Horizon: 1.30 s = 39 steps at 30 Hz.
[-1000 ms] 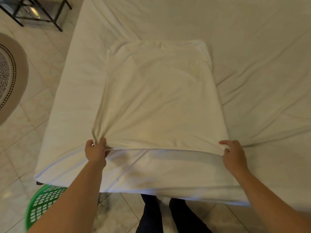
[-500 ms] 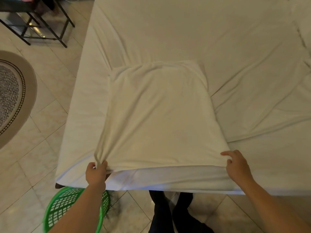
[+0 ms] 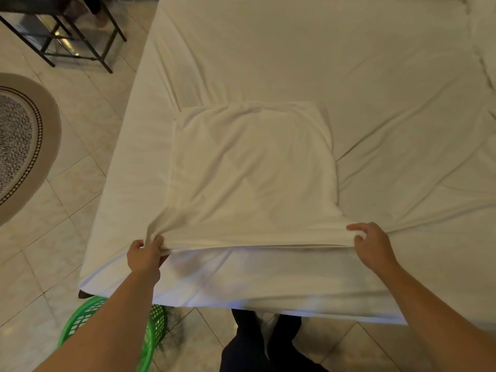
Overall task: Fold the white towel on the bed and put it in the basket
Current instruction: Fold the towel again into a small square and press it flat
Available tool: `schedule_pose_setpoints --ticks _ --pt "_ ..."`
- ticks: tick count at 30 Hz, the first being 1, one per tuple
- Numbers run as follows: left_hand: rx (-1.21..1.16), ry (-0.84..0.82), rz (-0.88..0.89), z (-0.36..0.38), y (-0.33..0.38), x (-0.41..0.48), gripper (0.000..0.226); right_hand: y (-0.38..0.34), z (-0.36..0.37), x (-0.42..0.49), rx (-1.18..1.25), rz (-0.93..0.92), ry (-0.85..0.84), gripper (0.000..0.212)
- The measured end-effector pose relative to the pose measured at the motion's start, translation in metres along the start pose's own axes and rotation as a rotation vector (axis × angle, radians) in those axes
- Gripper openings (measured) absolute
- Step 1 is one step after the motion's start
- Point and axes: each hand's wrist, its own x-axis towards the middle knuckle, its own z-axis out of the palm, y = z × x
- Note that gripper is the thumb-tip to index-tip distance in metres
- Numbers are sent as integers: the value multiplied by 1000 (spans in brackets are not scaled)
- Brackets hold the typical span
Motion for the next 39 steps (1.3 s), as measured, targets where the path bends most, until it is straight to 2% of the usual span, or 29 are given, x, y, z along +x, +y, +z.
schedule_pose_setpoints --ticks 3,6,10,11,14,15,19,23,26,35,39 --pt "-31 13 -36 12 13 10 54 -13 3 18 3 11 9 37" --pt "-68 -2 -46 29 32 22 37 -26 4 37 31 58 20 37" --pt "-111 -39 -67 57 69 44 53 -46 1 69 179 205 42 41" --pt "-115 -44 -72 64 80 50 47 -53 0 78 232 237 49 41" --pt "-80 -85 -64 90 113 65 11 -70 -1 105 370 315 84 38" --pt "-85 -84 -69 99 124 68 7 -76 -2 115 433 348 96 37" --pt "-167 -90 -104 133 166 84 19 -110 -9 159 737 476 127 31" --pt "-221 -109 -88 167 201 106 11 -147 -18 196 890 506 143 29" --pt "-258 -129 -88 192 226 115 22 -169 -27 229 970 515 154 28" --pt "-332 -176 -137 250 288 158 19 -208 -33 333 1152 529 127 17" --pt "-325 -192 -148 273 302 186 31 -219 -32 367 1247 528 119 15"
